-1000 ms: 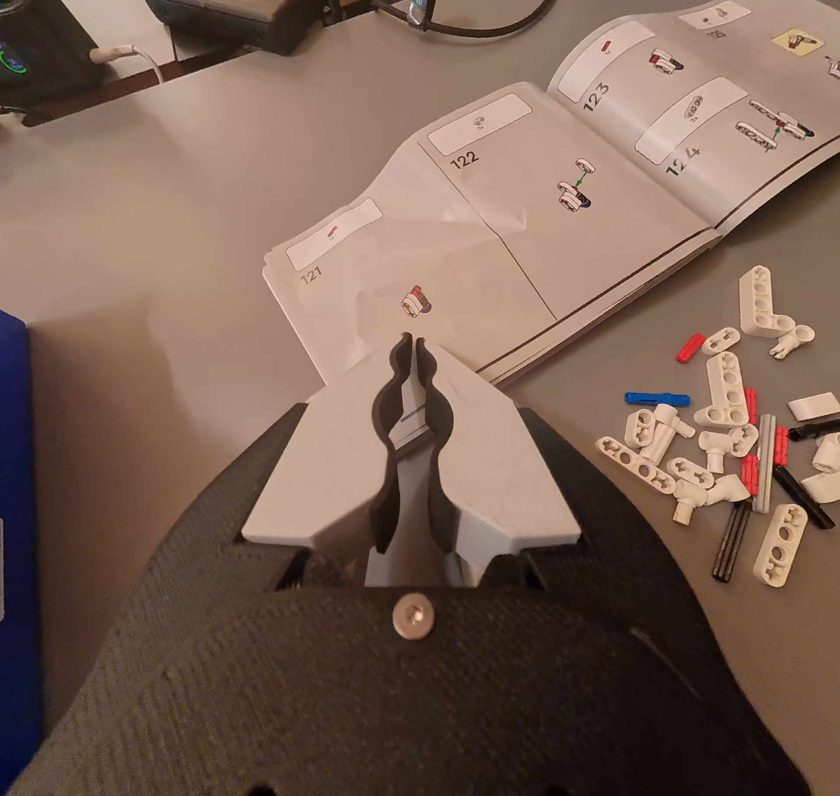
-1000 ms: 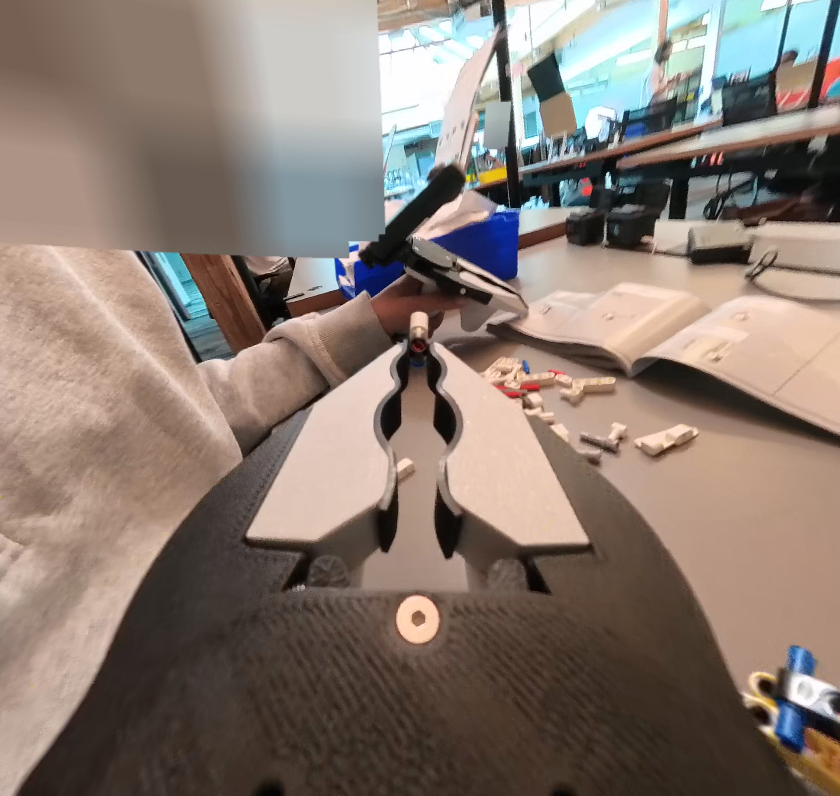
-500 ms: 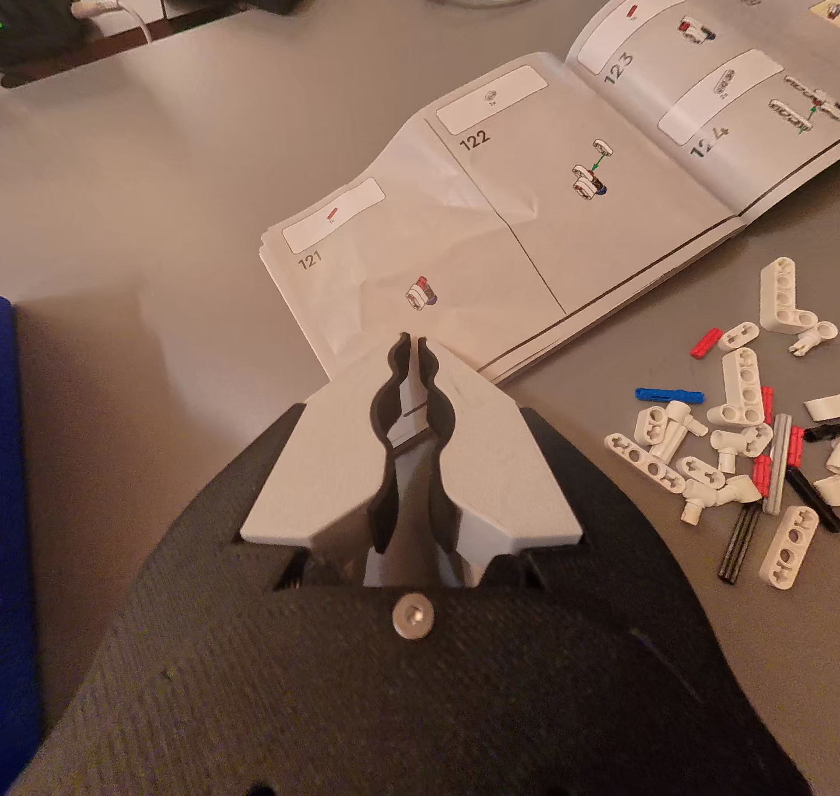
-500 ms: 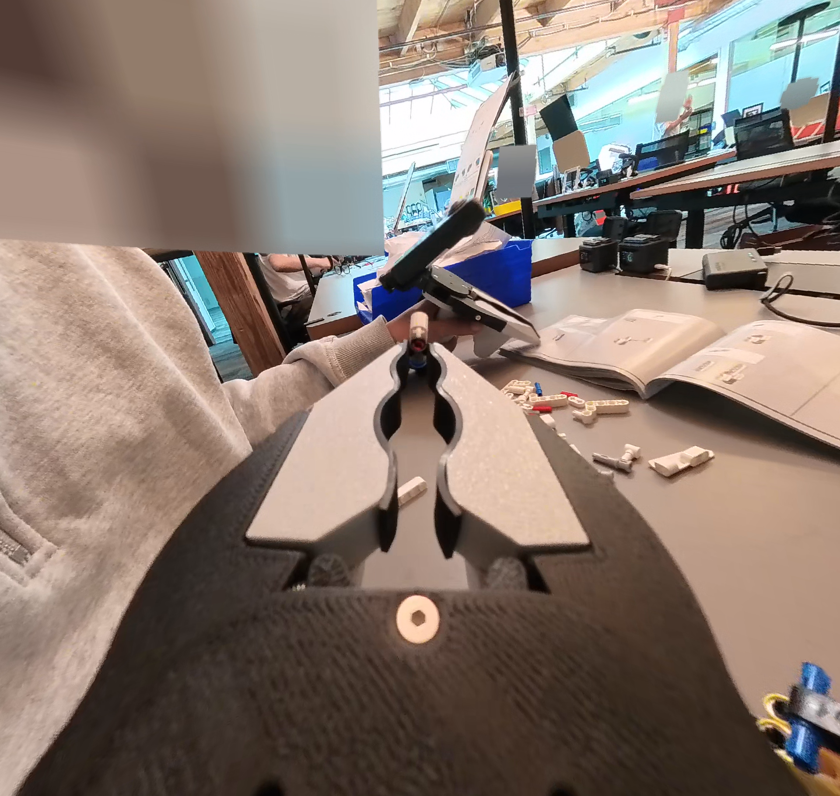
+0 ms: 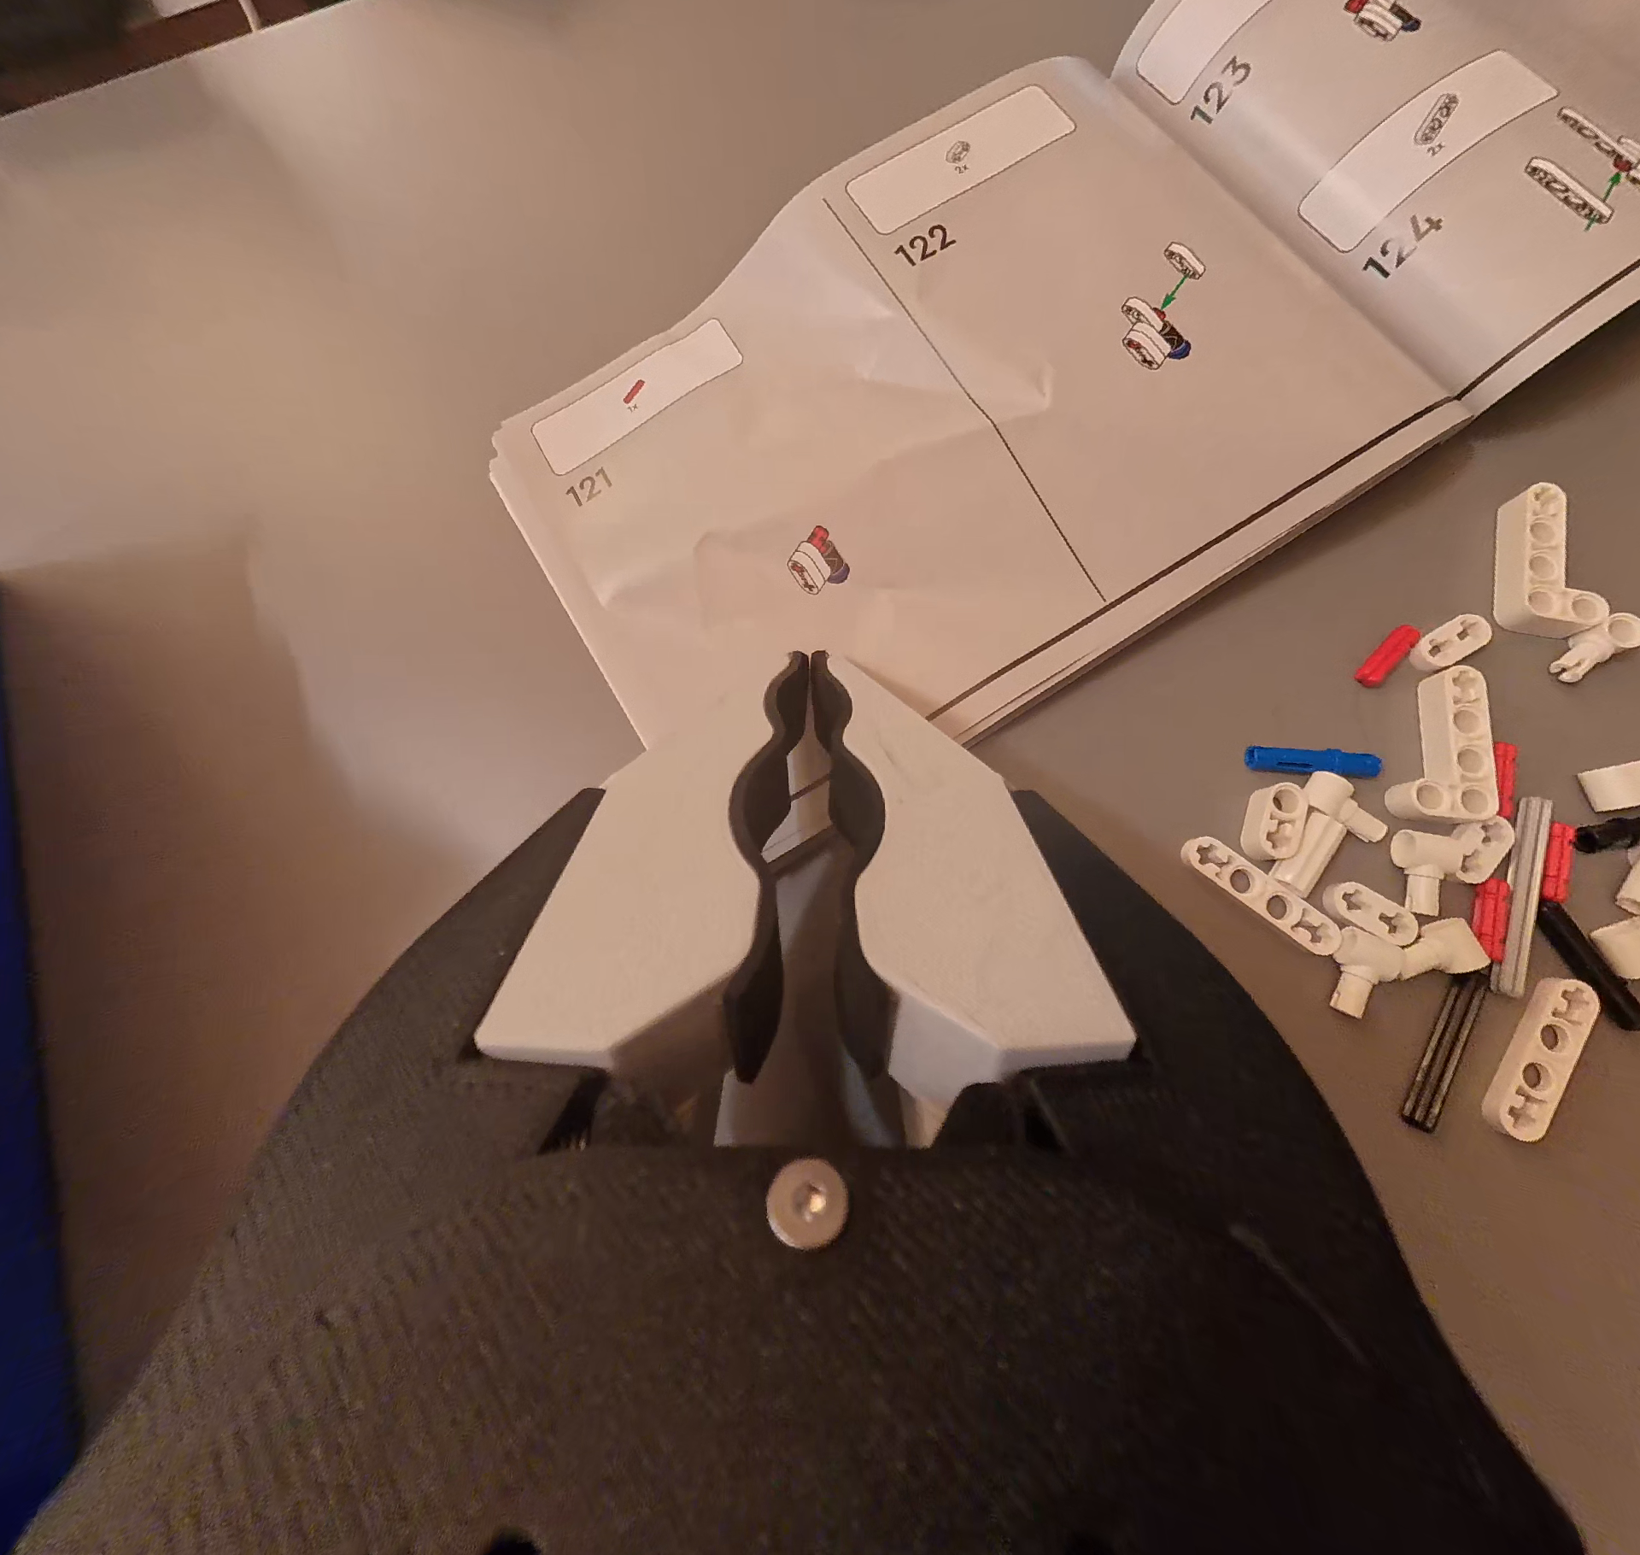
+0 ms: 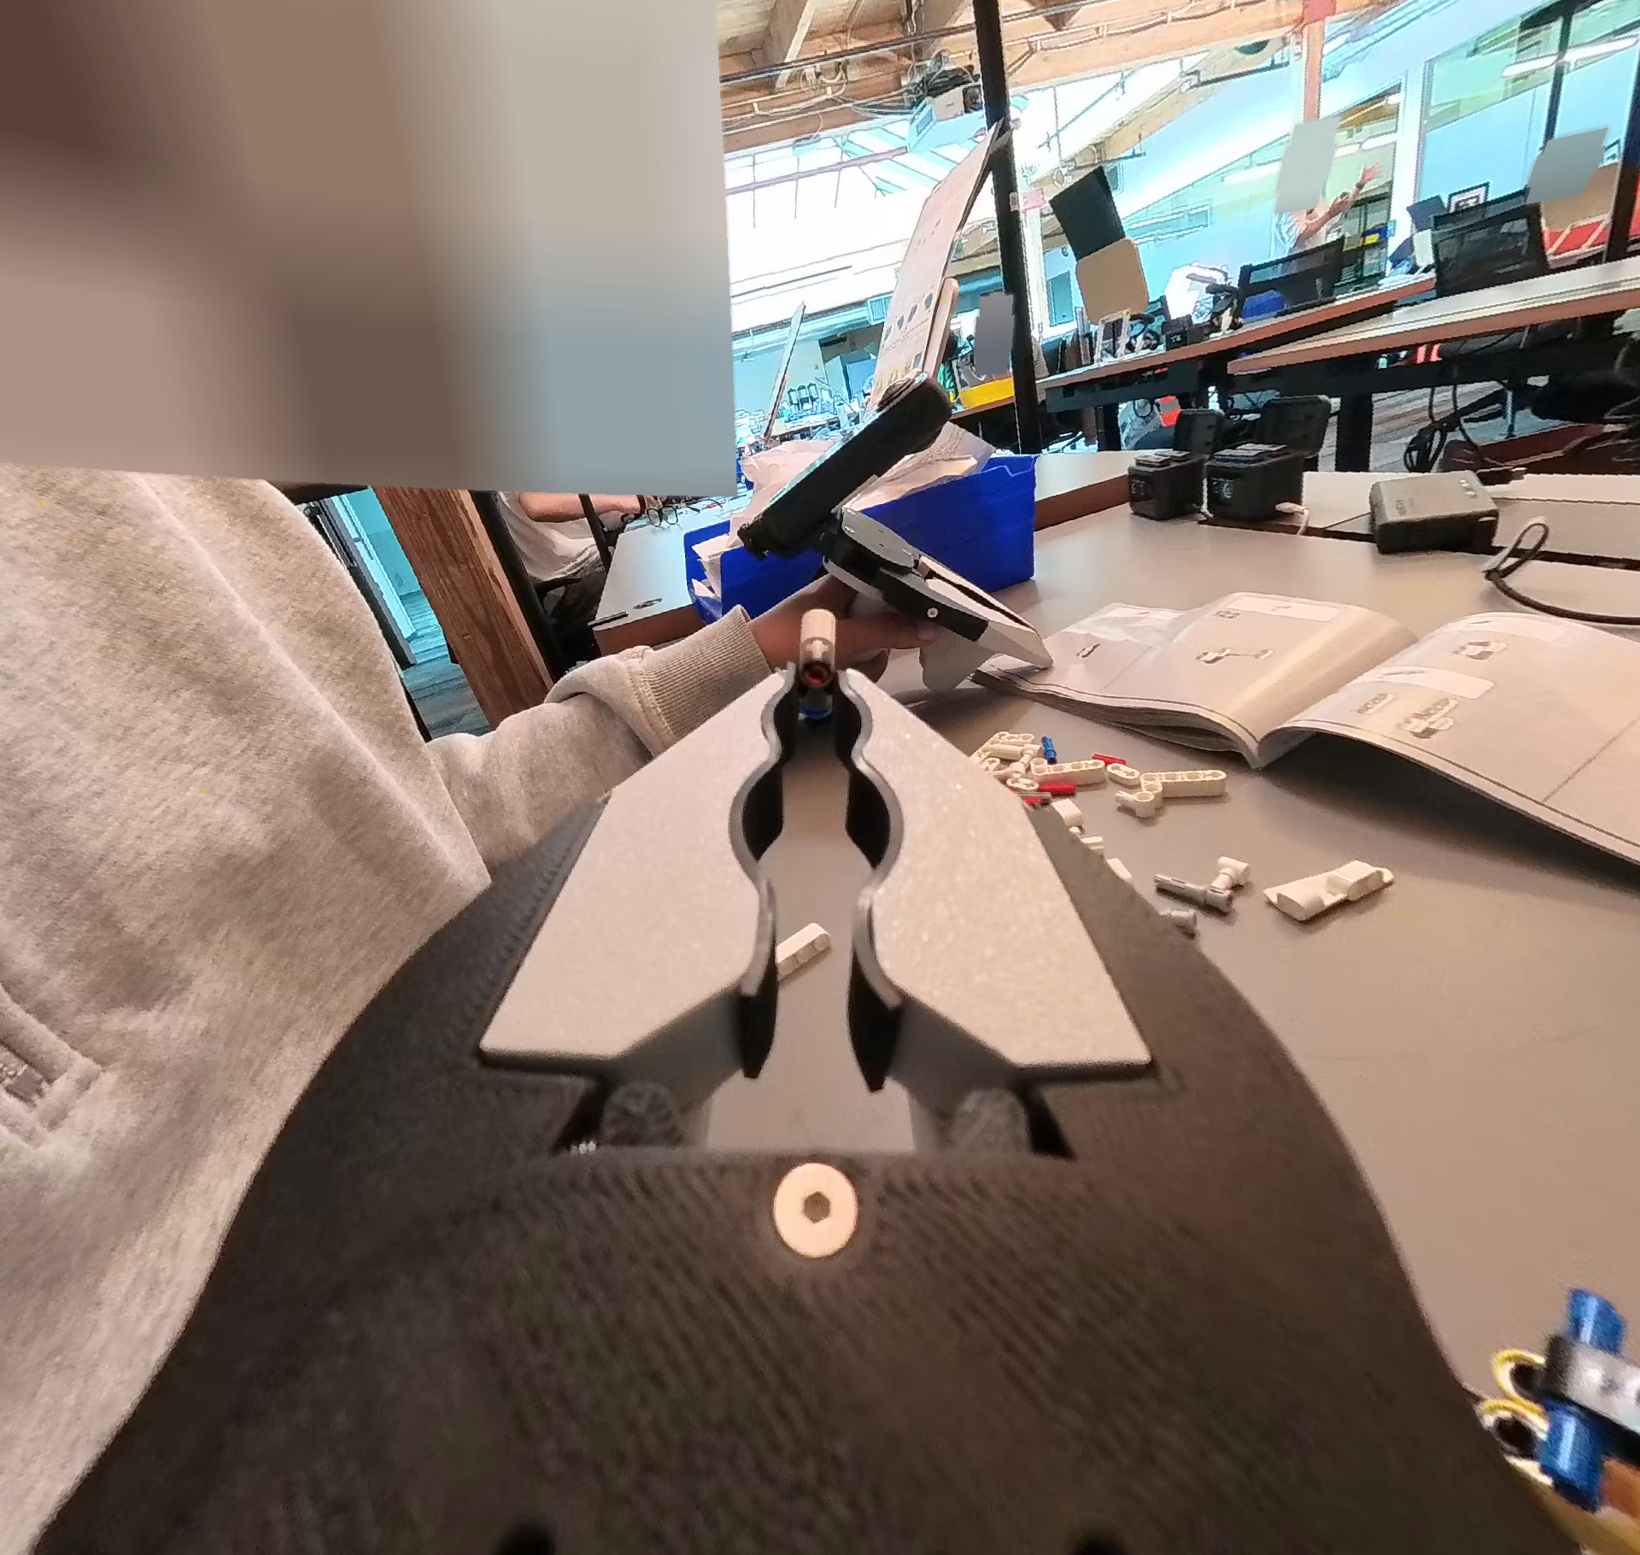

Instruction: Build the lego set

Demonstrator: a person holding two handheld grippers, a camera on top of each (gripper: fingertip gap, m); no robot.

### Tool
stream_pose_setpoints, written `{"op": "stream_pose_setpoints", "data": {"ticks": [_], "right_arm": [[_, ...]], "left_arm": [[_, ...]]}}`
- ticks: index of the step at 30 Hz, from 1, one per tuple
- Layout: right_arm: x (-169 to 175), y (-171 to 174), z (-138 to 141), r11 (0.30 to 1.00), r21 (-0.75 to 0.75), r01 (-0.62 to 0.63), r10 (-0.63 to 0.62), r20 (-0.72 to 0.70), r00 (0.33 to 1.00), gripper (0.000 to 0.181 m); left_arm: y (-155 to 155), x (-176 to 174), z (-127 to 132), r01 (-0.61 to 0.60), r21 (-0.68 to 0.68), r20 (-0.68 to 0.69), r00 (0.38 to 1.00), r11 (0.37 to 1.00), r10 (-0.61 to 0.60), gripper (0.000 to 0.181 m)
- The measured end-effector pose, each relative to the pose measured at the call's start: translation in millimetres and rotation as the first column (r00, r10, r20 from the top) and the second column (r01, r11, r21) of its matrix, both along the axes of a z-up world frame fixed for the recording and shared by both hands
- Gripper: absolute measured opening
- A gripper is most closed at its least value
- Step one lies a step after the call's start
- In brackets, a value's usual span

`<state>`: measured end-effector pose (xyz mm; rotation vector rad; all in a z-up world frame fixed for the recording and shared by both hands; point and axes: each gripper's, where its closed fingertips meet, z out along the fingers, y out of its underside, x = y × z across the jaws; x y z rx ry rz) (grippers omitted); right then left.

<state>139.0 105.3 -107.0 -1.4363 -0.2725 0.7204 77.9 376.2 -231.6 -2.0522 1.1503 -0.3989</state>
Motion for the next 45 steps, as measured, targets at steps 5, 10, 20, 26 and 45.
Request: {"op": "stream_pose_setpoints", "data": {"ticks": [5, 10, 20, 26, 45], "right_arm": [[-0.1, 0.1, -0.4, 1.0, -0.001, 0.0, 0.0, 0.001, 1.0, 0.006], [0.4, 0.4, -0.4, 1.0, -0.002, 0.003, -0.003, 0.0, 1.0, 0.005], [-4.2, 4.8, -9.6, 0.999, -0.027, 0.028, -0.026, 0.084, 0.996, 0.006], [-2.3, 5.0, -8.8, 0.999, -0.029, 0.031, -0.029, 0.069, 0.997, 0.006], [-2.6, 4.9, -8.8, 0.999, -0.031, 0.031, -0.029, 0.07, 0.997, 0.006]], "left_arm": [[0.2, -0.1, -0.1, -0.001, 0.0, 0.0, 1.0, 1.0, 0.001, 0.002], [0.6, -0.2, -0.3, -0.003, -0.003, 0.001, 1.0, 1.0, 0.003, 0.002], [2.0, -1.7, -0.5, -0.015, -0.028, 0.016, 1.0, 0.999, 0.016, 0.006], [2.2, -1.6, -0.5, -0.014, -0.025, 0.013, 1.0, 1.0, 0.015, 0.005], [6.5, -1.6, 23.8, -0.053, 0.043, 0.152, 0.987, 0.998, 0.046, 0.017]]}}
